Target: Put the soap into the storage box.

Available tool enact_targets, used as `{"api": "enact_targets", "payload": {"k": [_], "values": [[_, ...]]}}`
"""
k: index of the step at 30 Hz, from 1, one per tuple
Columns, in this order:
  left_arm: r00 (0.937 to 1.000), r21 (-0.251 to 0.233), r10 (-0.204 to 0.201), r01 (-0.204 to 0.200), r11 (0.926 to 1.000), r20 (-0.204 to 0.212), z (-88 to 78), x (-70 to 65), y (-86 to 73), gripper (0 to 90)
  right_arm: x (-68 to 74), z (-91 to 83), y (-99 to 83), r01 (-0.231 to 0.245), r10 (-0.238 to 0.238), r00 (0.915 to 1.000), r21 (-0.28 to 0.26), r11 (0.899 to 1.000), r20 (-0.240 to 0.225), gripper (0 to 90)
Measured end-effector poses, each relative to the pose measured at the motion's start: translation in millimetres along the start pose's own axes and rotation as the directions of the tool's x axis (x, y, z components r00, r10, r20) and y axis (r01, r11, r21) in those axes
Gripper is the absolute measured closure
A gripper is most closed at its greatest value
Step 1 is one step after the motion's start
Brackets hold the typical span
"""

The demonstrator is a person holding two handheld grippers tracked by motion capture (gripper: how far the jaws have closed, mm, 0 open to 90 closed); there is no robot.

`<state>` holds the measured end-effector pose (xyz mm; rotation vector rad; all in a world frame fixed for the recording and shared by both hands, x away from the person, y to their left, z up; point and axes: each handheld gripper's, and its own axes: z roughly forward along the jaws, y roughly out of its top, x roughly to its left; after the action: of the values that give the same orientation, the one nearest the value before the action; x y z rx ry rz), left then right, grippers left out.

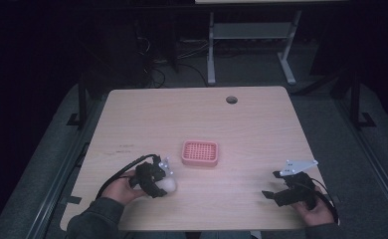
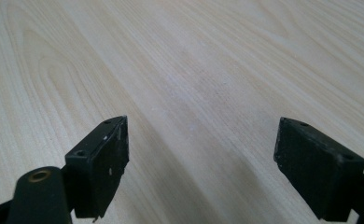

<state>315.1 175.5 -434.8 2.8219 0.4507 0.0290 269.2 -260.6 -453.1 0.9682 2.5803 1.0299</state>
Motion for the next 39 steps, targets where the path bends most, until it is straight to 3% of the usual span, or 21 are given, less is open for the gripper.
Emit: {"api": "enact_targets", "payload": {"k": [18, 39], "values": [[0.9998, -0.032, -0.020, 0.019, 0.9993, -0.005, -6.3, 4.0, 0.7, 50.0, -0.5, -0.1, -0.4, -0.002, 0.002, 1.0000, -0.001, 1.000, -0.001, 17.6], [0.9998, -0.036, -0.013, 0.014, 0.9993, 0.016, -13.5, 16.2, 17.8, 50.0, -2.5, -1.5, -1.4, -0.008, 0.008, 0.9999, -0.010, 1.000, -0.007, 17.6]]}}
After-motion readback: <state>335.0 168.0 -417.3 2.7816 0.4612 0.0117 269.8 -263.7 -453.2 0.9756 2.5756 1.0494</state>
